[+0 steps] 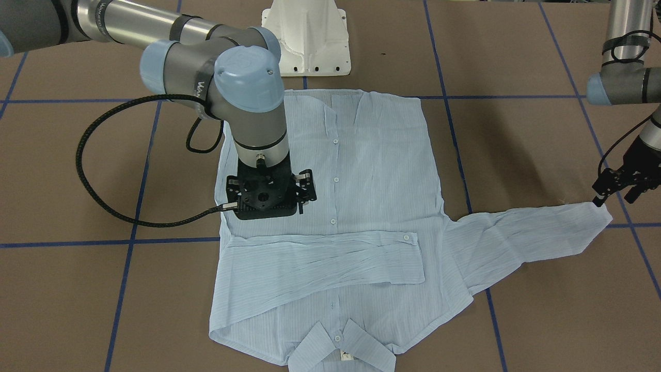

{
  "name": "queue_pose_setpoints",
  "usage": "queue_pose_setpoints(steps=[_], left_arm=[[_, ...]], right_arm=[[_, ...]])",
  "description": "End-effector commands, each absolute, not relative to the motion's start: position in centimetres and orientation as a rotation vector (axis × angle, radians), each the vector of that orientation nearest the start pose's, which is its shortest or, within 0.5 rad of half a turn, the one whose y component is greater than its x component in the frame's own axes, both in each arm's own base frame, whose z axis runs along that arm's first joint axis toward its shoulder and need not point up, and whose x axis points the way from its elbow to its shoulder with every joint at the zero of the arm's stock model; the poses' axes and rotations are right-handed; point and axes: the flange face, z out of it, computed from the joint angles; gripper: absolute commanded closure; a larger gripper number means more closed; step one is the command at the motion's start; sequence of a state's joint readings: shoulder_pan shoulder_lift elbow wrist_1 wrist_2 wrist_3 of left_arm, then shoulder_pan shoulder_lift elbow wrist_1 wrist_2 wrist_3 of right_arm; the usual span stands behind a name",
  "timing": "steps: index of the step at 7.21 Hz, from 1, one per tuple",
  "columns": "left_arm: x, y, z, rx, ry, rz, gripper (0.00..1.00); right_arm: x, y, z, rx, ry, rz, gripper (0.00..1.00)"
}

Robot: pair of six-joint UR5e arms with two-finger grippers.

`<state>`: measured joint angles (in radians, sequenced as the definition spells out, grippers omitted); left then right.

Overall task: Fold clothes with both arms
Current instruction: 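Release the sleeve and raise the right gripper near the collar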

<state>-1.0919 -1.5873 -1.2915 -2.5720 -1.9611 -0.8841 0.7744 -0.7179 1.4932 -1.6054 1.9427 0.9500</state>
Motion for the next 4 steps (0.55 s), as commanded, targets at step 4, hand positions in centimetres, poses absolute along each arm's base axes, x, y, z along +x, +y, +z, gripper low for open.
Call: queue_pose_setpoints(steps=[4], left_arm=[[17.46,-50.69,69.84,0.327,0.721,-0.224,0.25]], right_arm=[[-44.1,-57.83,18.34,0.203,-0.793,-0.003,0.0]])
